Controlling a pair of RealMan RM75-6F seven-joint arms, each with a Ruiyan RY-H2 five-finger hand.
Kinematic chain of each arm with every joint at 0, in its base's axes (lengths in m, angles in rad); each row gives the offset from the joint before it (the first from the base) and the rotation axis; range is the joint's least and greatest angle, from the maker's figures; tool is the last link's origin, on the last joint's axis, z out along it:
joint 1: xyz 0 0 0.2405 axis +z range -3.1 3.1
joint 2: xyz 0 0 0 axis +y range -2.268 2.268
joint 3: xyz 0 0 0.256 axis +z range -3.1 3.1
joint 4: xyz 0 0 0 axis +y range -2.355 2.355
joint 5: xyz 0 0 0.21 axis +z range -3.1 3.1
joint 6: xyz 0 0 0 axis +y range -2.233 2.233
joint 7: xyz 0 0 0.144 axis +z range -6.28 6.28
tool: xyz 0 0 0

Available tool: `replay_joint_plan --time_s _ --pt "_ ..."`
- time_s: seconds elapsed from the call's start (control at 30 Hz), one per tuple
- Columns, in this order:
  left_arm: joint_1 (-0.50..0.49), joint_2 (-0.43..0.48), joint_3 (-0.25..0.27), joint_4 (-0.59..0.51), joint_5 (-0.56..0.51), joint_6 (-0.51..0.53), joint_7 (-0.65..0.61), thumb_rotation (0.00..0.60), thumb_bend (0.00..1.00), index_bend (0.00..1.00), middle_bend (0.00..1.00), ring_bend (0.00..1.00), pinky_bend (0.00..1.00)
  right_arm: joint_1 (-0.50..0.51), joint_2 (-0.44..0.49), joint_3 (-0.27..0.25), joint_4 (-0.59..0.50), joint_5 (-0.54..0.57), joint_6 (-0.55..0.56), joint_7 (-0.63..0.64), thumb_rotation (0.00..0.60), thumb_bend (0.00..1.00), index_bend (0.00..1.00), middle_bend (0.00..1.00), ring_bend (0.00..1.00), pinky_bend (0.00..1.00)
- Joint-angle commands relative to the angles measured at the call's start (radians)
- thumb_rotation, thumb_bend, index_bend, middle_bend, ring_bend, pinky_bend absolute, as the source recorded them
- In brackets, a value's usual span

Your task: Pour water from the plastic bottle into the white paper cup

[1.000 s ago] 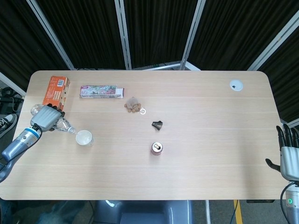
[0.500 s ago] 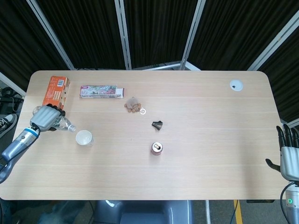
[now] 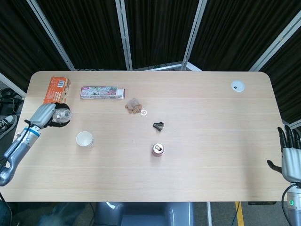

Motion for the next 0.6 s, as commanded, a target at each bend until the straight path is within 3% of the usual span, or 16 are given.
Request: replay_joint_plan --time_s 0.03,0.4,0.6 --pt "-0.025 0.042 -0.069 -0.166 -0.049 0.005 -0.147 0.600 0.35 0.56 0.47 0.37 0.36 0.000 0.000 0.000 0.000 0.000 -0.001 0.000 0.600 0.00 0.00 0.00 0.00 0.00" --pt "-0.099 0.004 -0.182 -0.429 -0.133 -0.052 -0.089 0.600 0.35 0.57 0.47 0.37 0.36 0.001 0.002 0.004 0.006 0.014 -0.009 0.008 0.600 0.00 0.00 0.00 0.00 0.00" --pt "-0.113 -0.053 -0.189 -0.476 -0.161 -0.090 -0.026 0.600 0.35 0.57 0.47 0.37 0.36 0.000 0.004 0.005 0.007 0.018 -0.009 0.011 0.600 0.00 0.00 0.00 0.00 0.00"
